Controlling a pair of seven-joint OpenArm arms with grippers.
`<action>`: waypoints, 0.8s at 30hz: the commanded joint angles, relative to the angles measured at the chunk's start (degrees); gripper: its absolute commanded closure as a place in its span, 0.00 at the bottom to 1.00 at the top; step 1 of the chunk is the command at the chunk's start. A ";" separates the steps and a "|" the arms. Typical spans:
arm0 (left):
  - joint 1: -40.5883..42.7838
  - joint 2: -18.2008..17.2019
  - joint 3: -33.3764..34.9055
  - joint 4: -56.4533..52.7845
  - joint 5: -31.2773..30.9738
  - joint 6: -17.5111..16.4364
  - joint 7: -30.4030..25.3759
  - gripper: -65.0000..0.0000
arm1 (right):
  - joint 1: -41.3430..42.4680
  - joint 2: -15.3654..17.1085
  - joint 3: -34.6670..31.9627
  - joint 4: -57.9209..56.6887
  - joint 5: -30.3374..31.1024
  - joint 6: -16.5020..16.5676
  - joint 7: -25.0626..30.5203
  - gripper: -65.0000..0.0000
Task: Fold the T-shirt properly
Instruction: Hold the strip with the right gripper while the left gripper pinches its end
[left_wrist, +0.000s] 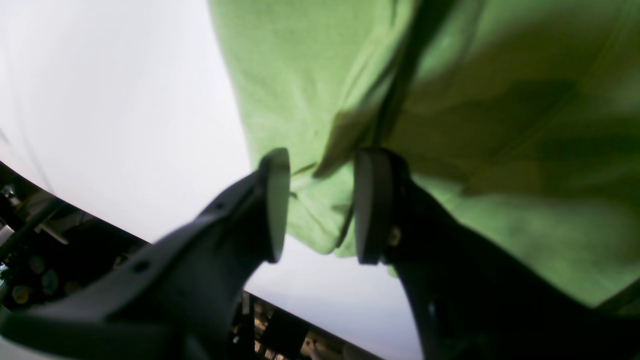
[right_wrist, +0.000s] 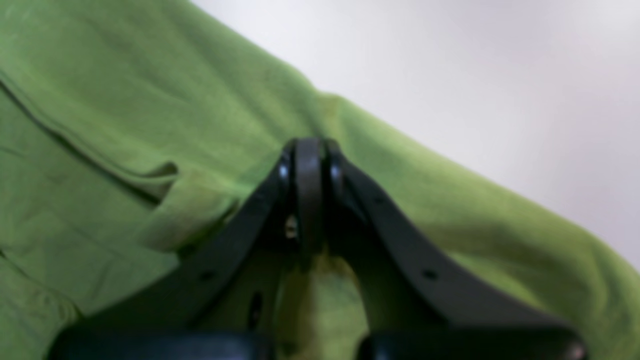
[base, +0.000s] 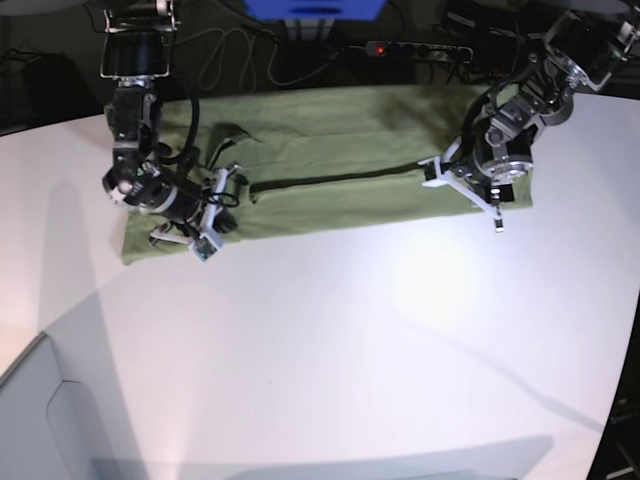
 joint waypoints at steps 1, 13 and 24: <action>-0.62 -0.73 -0.41 0.61 0.67 0.06 0.28 0.67 | 0.37 0.66 0.07 0.43 -1.33 1.06 -1.55 1.00; -1.23 -0.37 1.88 -1.59 0.67 0.06 -2.36 0.68 | 0.37 0.74 0.07 0.35 -1.33 1.06 -1.55 1.00; -2.81 -0.46 1.97 -1.15 0.67 0.06 -2.18 0.68 | 0.46 0.74 0.07 0.26 -1.33 1.06 -1.55 1.00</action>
